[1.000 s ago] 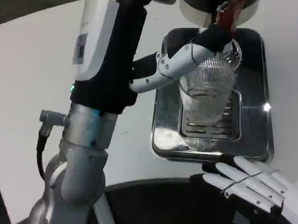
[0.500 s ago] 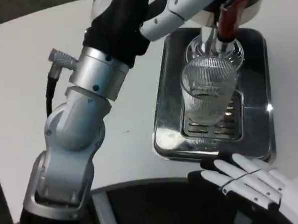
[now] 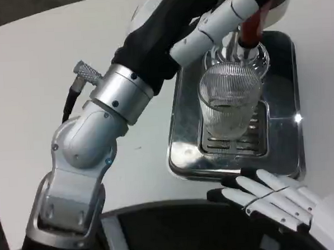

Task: Grasp the cup under the faucet to collect the drink, then remove the cup.

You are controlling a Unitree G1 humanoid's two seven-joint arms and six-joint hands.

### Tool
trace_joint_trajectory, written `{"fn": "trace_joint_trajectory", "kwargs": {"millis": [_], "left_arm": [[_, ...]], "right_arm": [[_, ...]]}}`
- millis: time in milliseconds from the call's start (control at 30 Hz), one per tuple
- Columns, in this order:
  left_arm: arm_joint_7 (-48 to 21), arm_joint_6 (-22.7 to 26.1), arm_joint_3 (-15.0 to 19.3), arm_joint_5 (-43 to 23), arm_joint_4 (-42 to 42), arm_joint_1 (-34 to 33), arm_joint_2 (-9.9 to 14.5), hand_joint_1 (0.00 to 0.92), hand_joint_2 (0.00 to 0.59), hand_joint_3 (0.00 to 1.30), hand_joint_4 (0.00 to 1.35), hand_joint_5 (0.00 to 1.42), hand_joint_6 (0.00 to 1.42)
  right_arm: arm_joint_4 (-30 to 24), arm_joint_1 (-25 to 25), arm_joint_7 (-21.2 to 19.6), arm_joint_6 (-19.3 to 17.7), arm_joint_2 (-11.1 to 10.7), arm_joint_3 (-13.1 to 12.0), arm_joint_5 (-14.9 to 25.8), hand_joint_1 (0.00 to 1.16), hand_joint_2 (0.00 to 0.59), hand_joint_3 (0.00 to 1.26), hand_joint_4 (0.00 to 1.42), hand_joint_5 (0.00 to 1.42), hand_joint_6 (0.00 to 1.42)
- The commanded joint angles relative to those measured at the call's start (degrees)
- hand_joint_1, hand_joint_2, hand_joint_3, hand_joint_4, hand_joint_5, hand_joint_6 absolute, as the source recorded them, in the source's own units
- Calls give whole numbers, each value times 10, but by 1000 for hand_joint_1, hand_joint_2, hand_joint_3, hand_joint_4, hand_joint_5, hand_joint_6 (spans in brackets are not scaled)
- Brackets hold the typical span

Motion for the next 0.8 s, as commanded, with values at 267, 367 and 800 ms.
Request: {"fn": "trace_joint_trajectory", "kwargs": {"millis": [267, 367, 800], "left_arm": [[-58, 29, 0, -16, 26, -3, 30, 0, 109, 259, 220, 326, 395], [-76, 36, -1, -23, 45, -11, 34, 0, 109, 238, 183, 288, 353], [-120, 18, -7, -39, 100, -39, 39, 0, 109, 209, 124, 229, 264]], "right_arm": [[-4, -12, 0, 13, -3, 19, -13, 461, 404, 165, 86, 37, 79], [-4, -12, -1, 15, -4, 21, -14, 461, 404, 165, 86, 37, 79], [-2, -13, -2, 22, -4, 25, -19, 461, 404, 165, 86, 37, 79]]}}
